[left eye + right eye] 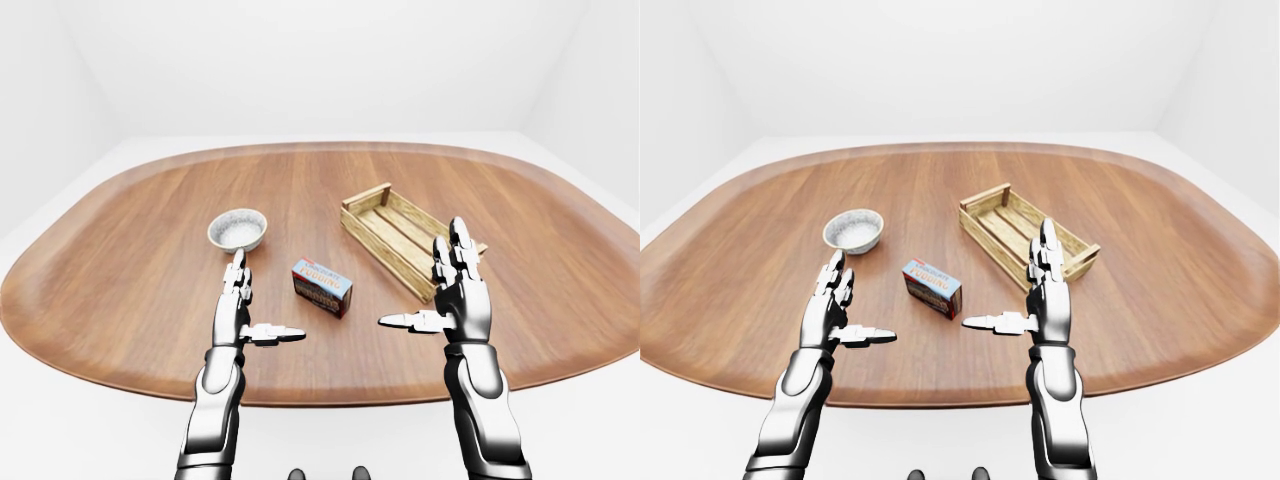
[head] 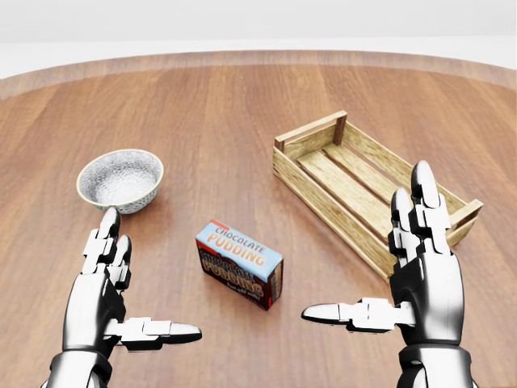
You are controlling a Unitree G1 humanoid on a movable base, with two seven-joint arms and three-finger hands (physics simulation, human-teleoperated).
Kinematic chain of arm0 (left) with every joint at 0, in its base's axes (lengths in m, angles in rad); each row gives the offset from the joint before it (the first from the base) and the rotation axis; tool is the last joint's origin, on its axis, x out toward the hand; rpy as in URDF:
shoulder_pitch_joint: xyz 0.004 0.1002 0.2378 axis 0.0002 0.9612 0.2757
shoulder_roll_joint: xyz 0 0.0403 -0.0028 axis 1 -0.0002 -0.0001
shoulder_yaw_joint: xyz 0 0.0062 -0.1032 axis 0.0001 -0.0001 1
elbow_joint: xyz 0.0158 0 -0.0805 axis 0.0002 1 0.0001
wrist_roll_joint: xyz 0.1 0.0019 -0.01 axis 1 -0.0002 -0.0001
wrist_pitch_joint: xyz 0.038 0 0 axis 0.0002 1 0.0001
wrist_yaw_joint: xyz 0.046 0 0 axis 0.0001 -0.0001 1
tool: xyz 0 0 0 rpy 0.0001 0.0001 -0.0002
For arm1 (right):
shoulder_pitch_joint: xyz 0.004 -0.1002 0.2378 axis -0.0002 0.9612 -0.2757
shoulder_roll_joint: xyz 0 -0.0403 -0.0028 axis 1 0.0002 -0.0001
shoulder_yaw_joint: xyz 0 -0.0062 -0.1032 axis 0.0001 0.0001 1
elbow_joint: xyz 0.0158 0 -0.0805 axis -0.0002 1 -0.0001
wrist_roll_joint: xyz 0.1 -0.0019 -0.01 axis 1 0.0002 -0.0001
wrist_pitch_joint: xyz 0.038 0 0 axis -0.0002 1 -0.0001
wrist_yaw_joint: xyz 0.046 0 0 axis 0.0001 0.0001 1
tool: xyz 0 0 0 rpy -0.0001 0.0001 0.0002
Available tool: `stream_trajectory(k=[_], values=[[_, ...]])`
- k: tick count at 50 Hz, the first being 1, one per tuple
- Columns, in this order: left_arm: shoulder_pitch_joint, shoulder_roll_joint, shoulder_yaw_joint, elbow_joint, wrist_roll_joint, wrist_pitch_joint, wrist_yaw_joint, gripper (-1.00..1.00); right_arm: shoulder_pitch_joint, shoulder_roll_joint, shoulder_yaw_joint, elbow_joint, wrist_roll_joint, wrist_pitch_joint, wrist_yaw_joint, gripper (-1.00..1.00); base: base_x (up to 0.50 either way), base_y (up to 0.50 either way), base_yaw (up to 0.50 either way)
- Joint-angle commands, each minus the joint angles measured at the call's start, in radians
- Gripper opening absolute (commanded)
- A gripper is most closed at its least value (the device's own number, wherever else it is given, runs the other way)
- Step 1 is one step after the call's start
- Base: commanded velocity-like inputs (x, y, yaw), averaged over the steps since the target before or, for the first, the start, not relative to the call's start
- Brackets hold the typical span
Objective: Pick up the chocolate pudding and put it in the tray.
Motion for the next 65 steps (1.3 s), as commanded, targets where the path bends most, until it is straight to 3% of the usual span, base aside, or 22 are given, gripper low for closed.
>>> stream_trajectory(k=[1, 47, 65], values=[[0.0, 0.0, 0.0, 0.0, 0.0, 0.0, 0.0, 1.0, -0.001, 0.0, 0.0, 0.0, -0.001, 0.0, 0.0, 1.0, 0.2, 0.0, 0.0], [0.002, -0.001, -0.002, 0.0, -0.005, -0.005, -0.005, 1.0, -0.006, -0.001, 0.0, 0.025, 0.004, 0.0, 0.005, 1.0, 0.22, 0.0, 0.0], [0.0, -0.001, 0.0, 0.003, -0.008, -0.003, -0.004, 1.0, -0.009, -0.001, 0.0, 0.023, 0.006, 0.0, 0.005, 1.0, 0.01, 0.0, 0.0]])
